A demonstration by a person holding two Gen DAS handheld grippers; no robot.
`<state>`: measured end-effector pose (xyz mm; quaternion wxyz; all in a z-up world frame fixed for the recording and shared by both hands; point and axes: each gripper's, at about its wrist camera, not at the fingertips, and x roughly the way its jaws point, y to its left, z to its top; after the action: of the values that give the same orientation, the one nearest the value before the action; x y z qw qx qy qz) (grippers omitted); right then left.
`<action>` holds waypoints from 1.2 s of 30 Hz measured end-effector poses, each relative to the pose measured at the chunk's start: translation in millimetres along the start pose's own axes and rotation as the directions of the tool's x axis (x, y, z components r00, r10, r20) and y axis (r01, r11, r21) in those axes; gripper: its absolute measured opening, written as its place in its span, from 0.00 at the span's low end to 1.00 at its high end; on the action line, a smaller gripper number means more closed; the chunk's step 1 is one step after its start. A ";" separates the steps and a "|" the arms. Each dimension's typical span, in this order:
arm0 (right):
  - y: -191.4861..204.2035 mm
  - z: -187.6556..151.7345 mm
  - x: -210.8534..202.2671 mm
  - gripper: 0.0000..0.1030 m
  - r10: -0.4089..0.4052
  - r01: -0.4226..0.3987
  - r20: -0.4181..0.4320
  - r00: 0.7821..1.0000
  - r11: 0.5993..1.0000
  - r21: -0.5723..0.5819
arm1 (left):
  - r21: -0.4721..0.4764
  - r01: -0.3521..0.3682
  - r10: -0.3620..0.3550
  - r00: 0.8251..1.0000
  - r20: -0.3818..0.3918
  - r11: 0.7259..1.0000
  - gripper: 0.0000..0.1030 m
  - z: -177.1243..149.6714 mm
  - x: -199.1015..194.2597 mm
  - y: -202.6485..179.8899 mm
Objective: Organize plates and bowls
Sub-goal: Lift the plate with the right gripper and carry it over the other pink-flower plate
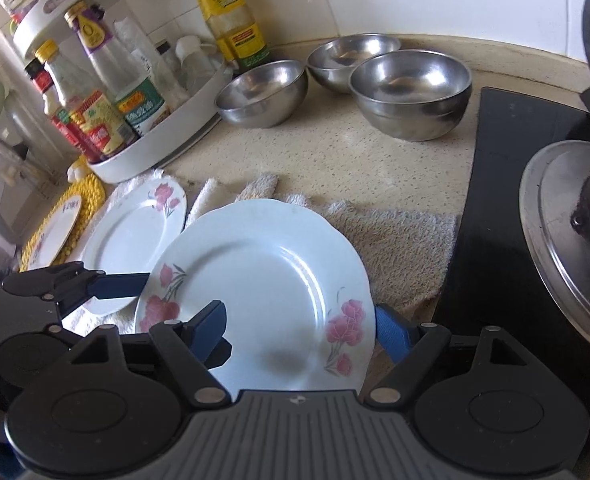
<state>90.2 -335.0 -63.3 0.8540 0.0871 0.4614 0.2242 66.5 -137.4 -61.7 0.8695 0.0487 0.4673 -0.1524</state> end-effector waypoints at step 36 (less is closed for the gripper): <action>3.8 5.8 22.0 0.80 0.026 -0.026 -0.043 0.999 1.000 -0.008 | -0.105 0.228 -0.238 0.966 -0.098 0.968 0.96 -22.0 -2.9 42.4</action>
<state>104.3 -321.1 -75.2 0.8412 0.0847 0.4776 0.2392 60.6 -91.5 -74.0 0.8198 -0.0387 0.5236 -0.2289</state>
